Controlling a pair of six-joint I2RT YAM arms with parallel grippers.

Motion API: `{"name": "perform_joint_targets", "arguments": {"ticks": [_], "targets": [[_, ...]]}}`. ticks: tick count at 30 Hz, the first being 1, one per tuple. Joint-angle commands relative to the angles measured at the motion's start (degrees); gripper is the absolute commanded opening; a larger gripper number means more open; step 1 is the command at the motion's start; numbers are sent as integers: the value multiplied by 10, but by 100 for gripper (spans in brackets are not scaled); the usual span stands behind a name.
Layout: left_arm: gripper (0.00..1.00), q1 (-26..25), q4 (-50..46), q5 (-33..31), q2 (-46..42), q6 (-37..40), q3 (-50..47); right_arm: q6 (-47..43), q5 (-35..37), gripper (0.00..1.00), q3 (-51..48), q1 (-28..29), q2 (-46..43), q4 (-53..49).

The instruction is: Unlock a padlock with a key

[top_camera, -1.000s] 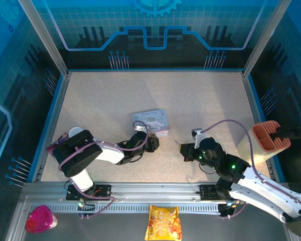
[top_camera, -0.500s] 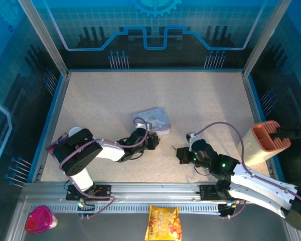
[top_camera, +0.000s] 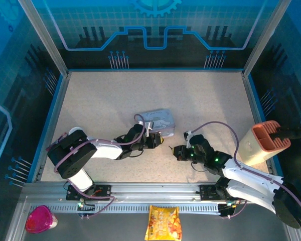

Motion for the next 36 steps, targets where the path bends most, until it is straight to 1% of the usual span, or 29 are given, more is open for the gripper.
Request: {"name": "perform_joint_targets", "arguments": {"ticks": [1, 10, 21, 24, 31, 36], "targets": [[0, 9, 43, 56, -20, -22, 11, -12, -48, 0, -23, -21, 26, 89], [0, 26, 62, 90, -38, -45, -15, -8, -83, 0, -39, -40, 85, 190], [0, 49, 148, 126, -36, -89, -58, 13, -136, 0, -41, -62, 154, 285], [0, 52, 155, 132, -37, -94, -61, 18, -144, 0, -45, -66, 168, 308], [0, 60, 183, 144, -29, -110, -69, 22, -159, 0, -53, -75, 184, 333], [0, 62, 184, 150, -30, -110, -67, 18, -179, 0, -54, -92, 189, 334]]}}
